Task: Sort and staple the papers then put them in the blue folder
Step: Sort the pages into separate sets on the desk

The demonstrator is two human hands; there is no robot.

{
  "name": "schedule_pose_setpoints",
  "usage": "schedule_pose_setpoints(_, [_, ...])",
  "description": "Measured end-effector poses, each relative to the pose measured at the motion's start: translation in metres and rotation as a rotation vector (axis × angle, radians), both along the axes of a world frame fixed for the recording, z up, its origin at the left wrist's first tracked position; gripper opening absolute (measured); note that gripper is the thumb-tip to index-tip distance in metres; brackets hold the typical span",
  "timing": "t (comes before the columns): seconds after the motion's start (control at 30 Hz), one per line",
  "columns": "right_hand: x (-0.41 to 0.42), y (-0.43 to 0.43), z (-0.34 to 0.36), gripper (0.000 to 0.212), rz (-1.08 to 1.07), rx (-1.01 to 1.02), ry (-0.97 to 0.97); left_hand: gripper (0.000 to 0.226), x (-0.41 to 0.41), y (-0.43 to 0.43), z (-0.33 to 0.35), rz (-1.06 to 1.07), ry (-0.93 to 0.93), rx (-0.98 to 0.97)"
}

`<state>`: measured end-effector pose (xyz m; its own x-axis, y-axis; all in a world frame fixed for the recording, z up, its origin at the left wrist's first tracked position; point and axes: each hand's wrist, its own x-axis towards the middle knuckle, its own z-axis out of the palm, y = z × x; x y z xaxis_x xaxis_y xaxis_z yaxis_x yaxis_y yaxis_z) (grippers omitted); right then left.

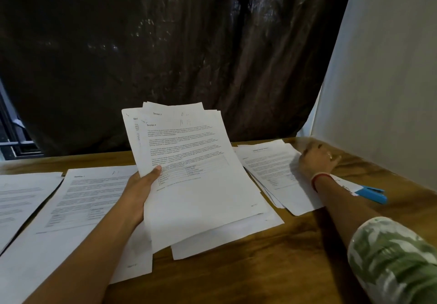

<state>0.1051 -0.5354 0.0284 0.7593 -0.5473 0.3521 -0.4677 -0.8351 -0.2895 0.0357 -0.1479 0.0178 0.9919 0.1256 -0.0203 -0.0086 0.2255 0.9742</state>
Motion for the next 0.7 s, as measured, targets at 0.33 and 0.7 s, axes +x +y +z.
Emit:
schedule_pose_setpoints(0.33, [-0.027,0.125,0.053,0.047,0.677,0.95,-0.027,0.035,-0.008,-0.003,0.005,-0.031,0.015,-0.01])
schedule_pose_setpoints(0.7, [-0.051,0.138,0.01,0.015,0.607,1.036,-0.234,0.036,-0.006,-0.003,0.002,-0.041,0.016,-0.049])
